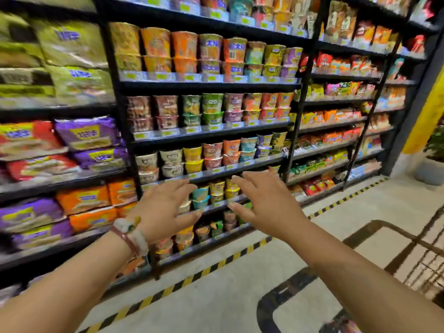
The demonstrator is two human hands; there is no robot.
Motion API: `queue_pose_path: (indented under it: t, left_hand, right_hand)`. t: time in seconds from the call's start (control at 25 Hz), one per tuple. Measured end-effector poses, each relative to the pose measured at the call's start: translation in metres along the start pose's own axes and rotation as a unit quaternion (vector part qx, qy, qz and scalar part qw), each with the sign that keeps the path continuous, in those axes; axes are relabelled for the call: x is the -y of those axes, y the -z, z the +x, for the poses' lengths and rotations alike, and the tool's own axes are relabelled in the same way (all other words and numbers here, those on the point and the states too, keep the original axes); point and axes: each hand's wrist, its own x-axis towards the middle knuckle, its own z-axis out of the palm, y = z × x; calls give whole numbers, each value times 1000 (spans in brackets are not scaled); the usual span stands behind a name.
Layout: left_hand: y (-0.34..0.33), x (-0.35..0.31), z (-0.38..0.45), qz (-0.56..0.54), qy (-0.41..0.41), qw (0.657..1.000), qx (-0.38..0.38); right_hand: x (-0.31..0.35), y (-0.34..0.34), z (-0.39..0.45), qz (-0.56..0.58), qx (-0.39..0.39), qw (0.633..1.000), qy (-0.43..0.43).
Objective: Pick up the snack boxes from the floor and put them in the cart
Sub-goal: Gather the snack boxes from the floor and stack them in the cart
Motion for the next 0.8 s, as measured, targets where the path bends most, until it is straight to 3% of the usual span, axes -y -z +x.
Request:
queue_pose_path:
  t: [0.36, 0.8]
  left_hand:
    - [51, 212, -173, 81, 190, 978, 4]
    - [65, 358, -302, 105, 371, 923, -13]
  right_hand:
    - [233, -46, 120, 88, -10, 974, 209]
    - [437, -93, 241, 141, 20, 899, 414]
